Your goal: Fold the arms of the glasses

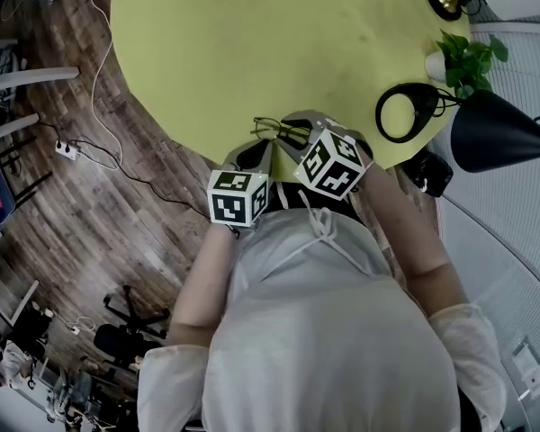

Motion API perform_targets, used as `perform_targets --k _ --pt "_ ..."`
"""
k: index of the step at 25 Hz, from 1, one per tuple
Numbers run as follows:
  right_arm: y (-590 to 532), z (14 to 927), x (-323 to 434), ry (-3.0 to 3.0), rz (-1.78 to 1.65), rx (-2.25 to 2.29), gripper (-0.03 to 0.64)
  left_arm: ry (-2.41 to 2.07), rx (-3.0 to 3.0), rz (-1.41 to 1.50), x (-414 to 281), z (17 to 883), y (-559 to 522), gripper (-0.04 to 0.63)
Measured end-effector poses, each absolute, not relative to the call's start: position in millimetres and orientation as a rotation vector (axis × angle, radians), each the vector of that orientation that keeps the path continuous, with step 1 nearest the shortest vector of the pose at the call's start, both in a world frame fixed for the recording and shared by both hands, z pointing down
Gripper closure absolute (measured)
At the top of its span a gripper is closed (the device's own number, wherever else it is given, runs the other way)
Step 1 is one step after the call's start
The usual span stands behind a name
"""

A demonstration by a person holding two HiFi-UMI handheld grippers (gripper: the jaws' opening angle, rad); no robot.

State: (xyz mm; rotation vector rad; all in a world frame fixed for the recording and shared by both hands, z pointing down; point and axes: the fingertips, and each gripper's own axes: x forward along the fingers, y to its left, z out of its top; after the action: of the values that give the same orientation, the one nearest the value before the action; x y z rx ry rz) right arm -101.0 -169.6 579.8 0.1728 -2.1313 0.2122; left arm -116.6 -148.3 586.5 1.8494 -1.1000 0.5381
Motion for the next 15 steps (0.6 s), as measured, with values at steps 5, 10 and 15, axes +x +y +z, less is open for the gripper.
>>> perform_targets --k 5,10,15 --pt "-176.9 549.5 -84.8 -2.197 0.199 0.358 0.541 -1.116 1.939 0.527 -111.6 557.2 -158.6 0.589" --pt "-190.6 505.4 -60.7 -2.262 0.201 0.665 0.617 -1.189 2.082 0.500 -111.3 510.2 -175.1 0.589" --pt "-190.3 451.8 -35.5 -2.327 0.210 0.996 0.618 -1.289 2.276 0.392 -114.7 440.6 -186.6 0.589"
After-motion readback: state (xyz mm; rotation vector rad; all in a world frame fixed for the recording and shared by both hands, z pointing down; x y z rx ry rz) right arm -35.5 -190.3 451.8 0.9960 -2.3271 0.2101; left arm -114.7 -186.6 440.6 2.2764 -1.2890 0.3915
